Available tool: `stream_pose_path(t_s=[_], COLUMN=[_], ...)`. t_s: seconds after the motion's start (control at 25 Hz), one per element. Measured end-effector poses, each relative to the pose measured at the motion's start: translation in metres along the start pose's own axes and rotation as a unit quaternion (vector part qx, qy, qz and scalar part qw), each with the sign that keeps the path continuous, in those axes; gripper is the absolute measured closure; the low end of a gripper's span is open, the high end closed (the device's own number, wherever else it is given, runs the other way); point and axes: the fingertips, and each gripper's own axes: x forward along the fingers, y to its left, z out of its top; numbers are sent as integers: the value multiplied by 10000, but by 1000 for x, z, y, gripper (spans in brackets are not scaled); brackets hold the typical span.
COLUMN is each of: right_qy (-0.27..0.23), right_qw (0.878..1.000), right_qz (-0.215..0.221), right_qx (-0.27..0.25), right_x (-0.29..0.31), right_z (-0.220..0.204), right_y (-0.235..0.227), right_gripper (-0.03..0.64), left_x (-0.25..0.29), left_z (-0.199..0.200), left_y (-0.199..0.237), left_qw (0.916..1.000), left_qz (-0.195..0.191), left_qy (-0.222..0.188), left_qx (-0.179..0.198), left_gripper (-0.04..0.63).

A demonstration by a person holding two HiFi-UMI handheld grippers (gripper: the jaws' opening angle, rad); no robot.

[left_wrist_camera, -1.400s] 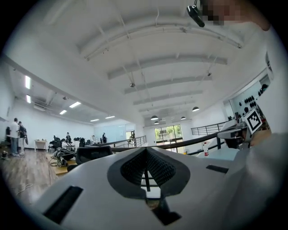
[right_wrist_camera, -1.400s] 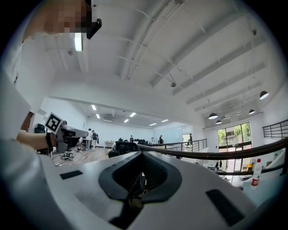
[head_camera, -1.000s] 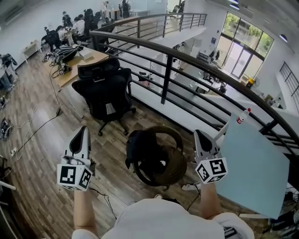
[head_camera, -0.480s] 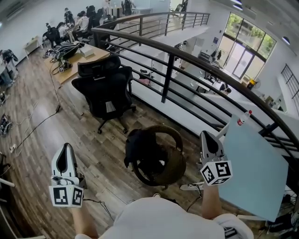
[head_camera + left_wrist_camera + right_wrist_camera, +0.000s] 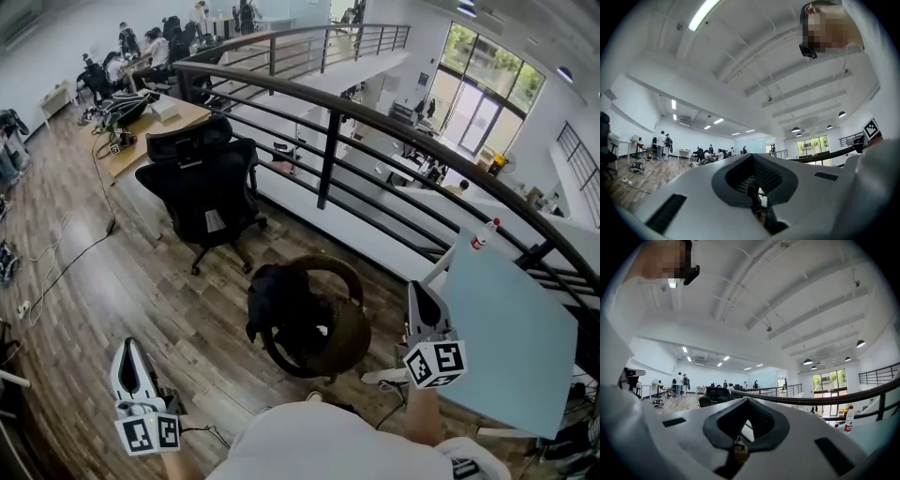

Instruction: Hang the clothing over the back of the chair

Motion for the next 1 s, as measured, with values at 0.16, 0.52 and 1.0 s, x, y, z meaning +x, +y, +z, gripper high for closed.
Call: stream_pose_path(t_s=[0.16,0.52,1.0], right_qy=[21,83,152], right_qw=[10000,9999,9997], right_qz=[-28,30,131], right_qx=[18,-75,-108], right_x=[-5,-12,-21], right_z=[-2,-10,-10], right_y=[3,16,32], right_gripper=[598,598,598], left_x=[3,18,7], left_z=[-5,10,-5], left_y=[-6,-14,-8], left_qw=[9999,9994,9994], left_qz=[-105,-287,-322], left_qy=[48,-207,16], left_qx=[-13,-43,-150], left_gripper=[572,572,572])
